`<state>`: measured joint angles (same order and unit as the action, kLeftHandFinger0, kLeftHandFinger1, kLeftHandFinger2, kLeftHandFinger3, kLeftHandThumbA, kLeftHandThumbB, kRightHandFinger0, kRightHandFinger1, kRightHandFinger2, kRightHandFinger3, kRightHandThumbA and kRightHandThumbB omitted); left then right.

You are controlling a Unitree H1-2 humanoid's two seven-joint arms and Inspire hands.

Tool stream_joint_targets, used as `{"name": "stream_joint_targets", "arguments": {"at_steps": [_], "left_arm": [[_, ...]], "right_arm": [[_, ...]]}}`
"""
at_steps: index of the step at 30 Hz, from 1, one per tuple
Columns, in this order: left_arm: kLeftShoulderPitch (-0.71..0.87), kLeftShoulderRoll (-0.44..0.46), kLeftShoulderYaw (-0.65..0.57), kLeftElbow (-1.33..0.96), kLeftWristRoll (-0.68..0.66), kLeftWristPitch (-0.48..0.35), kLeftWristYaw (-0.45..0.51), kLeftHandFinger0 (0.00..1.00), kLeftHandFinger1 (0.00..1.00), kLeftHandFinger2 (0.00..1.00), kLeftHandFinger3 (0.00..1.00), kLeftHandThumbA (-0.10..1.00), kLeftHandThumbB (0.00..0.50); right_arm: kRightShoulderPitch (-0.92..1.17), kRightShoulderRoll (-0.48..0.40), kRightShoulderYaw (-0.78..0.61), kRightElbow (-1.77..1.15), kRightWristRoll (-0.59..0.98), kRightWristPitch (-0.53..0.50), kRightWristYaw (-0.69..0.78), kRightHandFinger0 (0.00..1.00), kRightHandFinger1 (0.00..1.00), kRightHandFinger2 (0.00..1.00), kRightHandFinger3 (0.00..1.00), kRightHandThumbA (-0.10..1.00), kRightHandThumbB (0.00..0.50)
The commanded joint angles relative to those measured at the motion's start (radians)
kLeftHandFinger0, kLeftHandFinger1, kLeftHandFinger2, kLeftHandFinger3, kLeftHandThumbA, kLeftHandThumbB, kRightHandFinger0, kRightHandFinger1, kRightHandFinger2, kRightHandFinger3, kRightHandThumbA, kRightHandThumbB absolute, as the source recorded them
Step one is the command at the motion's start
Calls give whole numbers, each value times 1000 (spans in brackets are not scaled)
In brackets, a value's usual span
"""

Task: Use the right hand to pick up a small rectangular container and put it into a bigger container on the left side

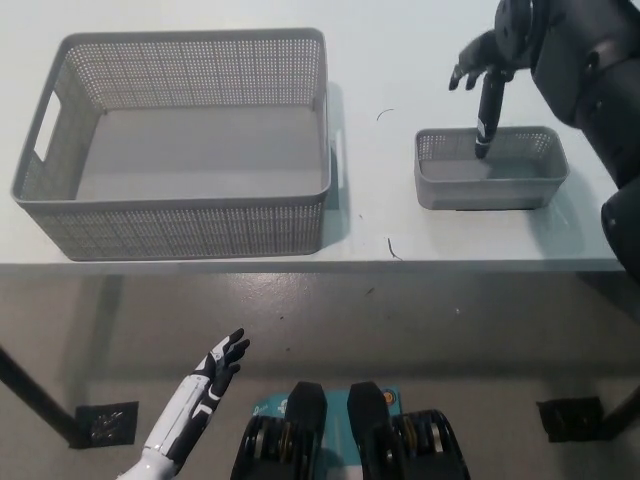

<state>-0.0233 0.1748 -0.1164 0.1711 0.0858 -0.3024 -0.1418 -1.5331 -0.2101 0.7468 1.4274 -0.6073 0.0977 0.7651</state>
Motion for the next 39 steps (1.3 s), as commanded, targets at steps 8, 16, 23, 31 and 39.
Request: {"name": "stream_joint_targets", "arguments": {"at_steps": [8,16,23,31,39], "left_arm": [[-18,15,-4,-28,-7,-13,-31,1000,1000,1000,1000,1000,289],[-16,12,-4,-28,0,-14,-33,1000,1000,1000,1000,1000,283],[-14,9,-2,-30,-10,-15,-36,1000,1000,1000,1000,1000,301],[-26,13,-7,-26,-9,-17,-45,1000,1000,1000,1000,1000,313],[-32,12,-2,-22,-11,-21,-49,1000,1000,1000,1000,1000,319]], "right_arm": [[10,-1,-44,16,4,32,-118,1000,1000,1000,1000,1000,345],[48,13,-56,18,-5,15,-170,1000,1000,1000,1000,1000,381],[85,24,-49,19,-23,11,-279,1000,1000,1000,1000,1000,440],[127,30,-52,24,-27,51,-348,1000,1000,1000,1000,1000,448],[151,16,-74,28,-9,22,-330,1000,1000,1000,1000,1000,331]]}}
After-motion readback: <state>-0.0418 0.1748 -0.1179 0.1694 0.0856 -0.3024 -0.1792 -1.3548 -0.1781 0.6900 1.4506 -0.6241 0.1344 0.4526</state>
